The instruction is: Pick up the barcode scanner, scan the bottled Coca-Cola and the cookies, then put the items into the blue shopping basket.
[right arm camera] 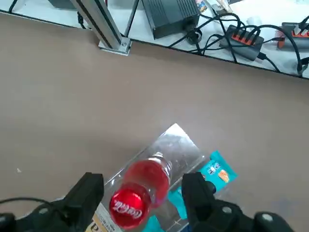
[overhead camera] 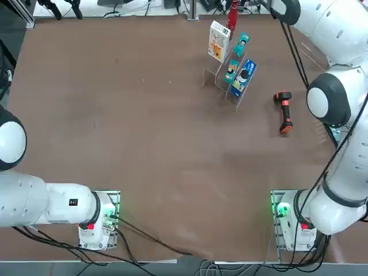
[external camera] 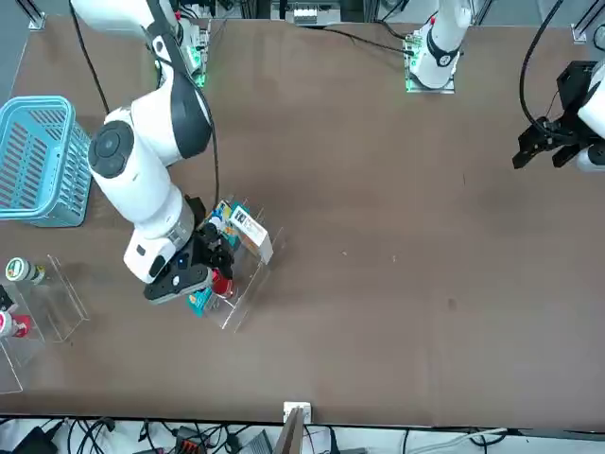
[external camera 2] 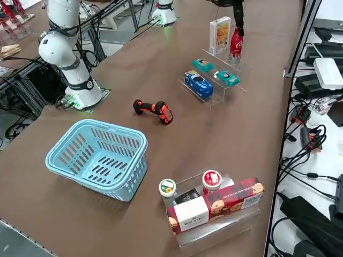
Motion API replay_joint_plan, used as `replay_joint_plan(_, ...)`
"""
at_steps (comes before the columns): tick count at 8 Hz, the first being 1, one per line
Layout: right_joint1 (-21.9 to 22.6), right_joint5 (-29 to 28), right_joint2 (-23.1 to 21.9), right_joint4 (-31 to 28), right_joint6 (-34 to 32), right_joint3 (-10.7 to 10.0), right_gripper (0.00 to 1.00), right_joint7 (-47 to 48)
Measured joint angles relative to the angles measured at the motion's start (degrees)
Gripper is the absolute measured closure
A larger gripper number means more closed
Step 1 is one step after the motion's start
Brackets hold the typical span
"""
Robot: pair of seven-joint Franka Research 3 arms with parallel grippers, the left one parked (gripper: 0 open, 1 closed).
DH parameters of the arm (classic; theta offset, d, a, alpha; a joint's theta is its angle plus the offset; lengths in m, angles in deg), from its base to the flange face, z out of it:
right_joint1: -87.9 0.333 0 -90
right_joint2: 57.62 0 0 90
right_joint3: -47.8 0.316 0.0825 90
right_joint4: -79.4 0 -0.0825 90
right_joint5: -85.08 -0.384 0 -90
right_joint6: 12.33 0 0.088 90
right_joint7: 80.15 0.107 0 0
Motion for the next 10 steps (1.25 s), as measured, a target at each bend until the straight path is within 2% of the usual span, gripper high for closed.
replay_joint_plan(3, 0.74, 0.0, 0.04, 0.19, -0.19, 0.01, 0.07, 0.08)
replay_joint_plan(5, 0.75, 0.01, 0.05, 0.22, -0.45, -0.04, 0.22, 0.09)
replay_joint_plan(7, 0.69, 0.01, 0.05, 0.38, -1.41, -0.38, 0.27, 0.09)
replay_joint_plan(9, 0.68, 0.01, 0.05, 0.43, -1.59, -0.51, 0.4, 0.09)
replay_joint_plan(10, 0.66, 0.37, 0.0, 0.67, -1.6, -0.62, 0.6, 0.08)
